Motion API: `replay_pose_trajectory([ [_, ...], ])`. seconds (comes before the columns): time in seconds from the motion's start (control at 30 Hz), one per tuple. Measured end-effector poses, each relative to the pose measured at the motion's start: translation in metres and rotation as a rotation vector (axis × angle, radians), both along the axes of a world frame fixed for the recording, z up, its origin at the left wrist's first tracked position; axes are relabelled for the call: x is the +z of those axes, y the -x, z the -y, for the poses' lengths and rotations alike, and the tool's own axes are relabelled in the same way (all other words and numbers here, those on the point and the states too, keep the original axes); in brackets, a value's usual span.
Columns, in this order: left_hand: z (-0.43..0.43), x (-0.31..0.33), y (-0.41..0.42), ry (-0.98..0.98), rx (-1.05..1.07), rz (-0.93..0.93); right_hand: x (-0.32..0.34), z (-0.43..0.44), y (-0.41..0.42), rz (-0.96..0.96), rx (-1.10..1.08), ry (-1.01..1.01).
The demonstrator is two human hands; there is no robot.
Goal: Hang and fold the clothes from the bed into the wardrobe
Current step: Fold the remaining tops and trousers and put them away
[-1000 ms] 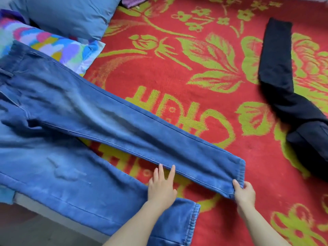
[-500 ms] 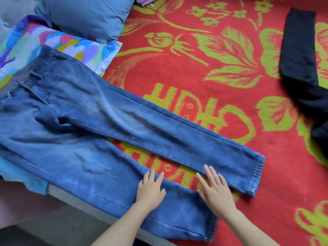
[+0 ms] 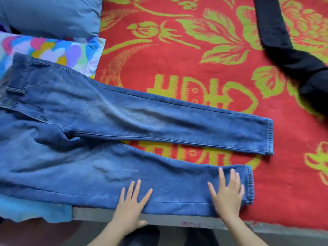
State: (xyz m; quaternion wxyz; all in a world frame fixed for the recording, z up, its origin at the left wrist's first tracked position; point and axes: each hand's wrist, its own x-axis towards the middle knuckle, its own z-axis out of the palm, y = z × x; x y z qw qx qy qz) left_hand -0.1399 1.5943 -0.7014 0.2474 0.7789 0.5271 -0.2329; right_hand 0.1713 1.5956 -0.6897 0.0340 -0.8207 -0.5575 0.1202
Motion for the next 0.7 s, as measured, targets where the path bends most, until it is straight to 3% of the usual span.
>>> replay_pose_trajectory([
  [0.1,-0.001,-0.010,0.008,-0.008,-0.074,0.068,0.013,-0.010,-0.021,-0.240,-0.805,0.113],
  [0.17,-0.003,-0.012,0.004,-0.074,-0.066,0.151,0.015,-0.014,-0.043,-0.399,-0.989,0.122],
  [0.3,0.003,-0.020,0.001,-0.231,-0.217,0.248,0.012,-0.011,-0.075,-0.562,-0.954,0.067],
  [0.43,0.017,-0.010,-0.019,-0.343,-0.272,0.256,0.026,0.000,-0.106,-0.346,-0.823,0.022],
  [0.53,0.026,-0.001,-0.062,-0.398,-0.265,0.268,0.042,0.014,-0.127,-0.201,-0.919,-0.055],
  [0.6,0.029,-0.003,-0.084,-0.362,-0.229,0.265,0.051,0.025,-0.138,-0.140,-0.944,-0.066],
  [0.7,0.034,-0.009,-0.091,-0.254,-0.134,0.224,0.052,0.026,-0.148,-0.184,-0.817,-0.020],
])
